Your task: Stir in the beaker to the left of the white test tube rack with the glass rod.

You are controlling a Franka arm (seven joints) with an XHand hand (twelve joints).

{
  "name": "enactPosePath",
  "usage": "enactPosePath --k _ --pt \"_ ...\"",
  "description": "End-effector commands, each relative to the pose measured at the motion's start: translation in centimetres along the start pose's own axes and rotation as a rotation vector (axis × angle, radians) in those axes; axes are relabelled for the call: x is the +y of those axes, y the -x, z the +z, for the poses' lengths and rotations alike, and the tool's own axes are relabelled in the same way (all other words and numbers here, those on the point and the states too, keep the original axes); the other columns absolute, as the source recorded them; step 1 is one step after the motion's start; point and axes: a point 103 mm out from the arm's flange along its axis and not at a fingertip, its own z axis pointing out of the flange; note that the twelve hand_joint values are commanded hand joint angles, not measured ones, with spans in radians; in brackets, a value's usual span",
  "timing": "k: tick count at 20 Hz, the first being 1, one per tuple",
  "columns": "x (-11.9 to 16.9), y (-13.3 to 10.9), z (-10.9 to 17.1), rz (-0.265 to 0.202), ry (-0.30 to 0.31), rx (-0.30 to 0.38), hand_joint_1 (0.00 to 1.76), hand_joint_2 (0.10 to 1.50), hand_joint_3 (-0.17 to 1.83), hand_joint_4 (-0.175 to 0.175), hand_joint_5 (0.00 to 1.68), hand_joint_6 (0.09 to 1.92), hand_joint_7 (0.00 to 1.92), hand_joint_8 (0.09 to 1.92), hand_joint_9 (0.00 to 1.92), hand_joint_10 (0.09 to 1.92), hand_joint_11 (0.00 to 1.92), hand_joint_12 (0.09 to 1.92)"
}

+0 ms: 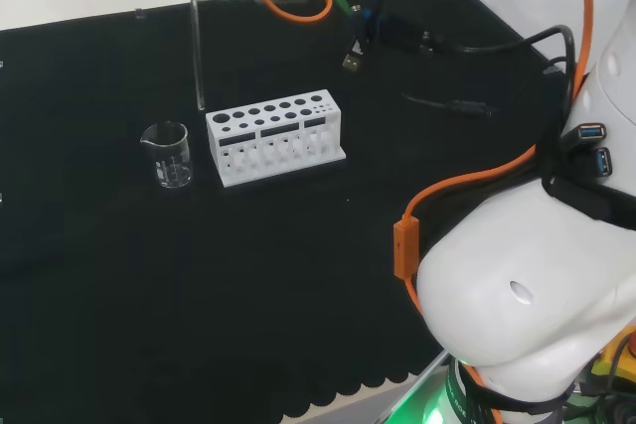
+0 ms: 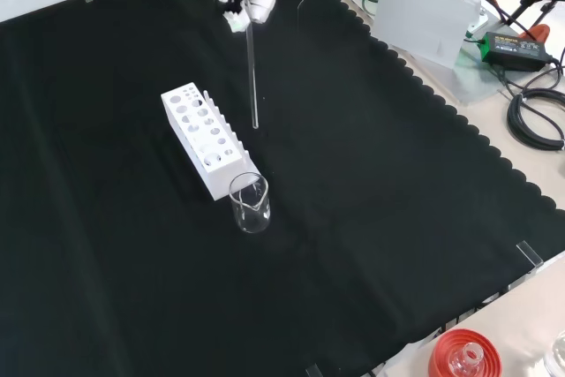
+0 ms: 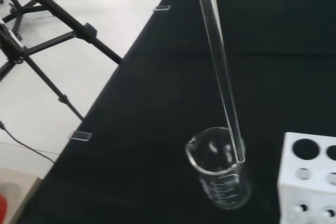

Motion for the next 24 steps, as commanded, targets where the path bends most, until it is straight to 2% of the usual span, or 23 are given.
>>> enactPosePath --k 1,9,21,24 --pt "1.1 -1.9 1.1 -0.030 -0.017 0.036 1.30 1.09 -0.09 -0.175 1.10 0.52 1.20 0.96 1.73 0.62 1.60 0.75" --pt "3.3 -2.5 2.5 -0.045 -0.046 0.037 1.30 1.09 -0.09 -0.175 1.11 0.52 1.20 0.96 1.74 0.62 1.60 0.75" --pt "5.6 -1.4 3.6 -0.031 -0.094 0.059 1.30 1.09 -0.10 -0.175 1.11 0.52 1.20 0.96 1.74 0.62 1.60 0.76" --pt "6.1 -1.3 3.8 -0.027 -0.088 0.053 1.30 1.09 -0.10 -0.175 1.11 0.51 1.20 0.96 1.74 0.62 1.60 0.76"
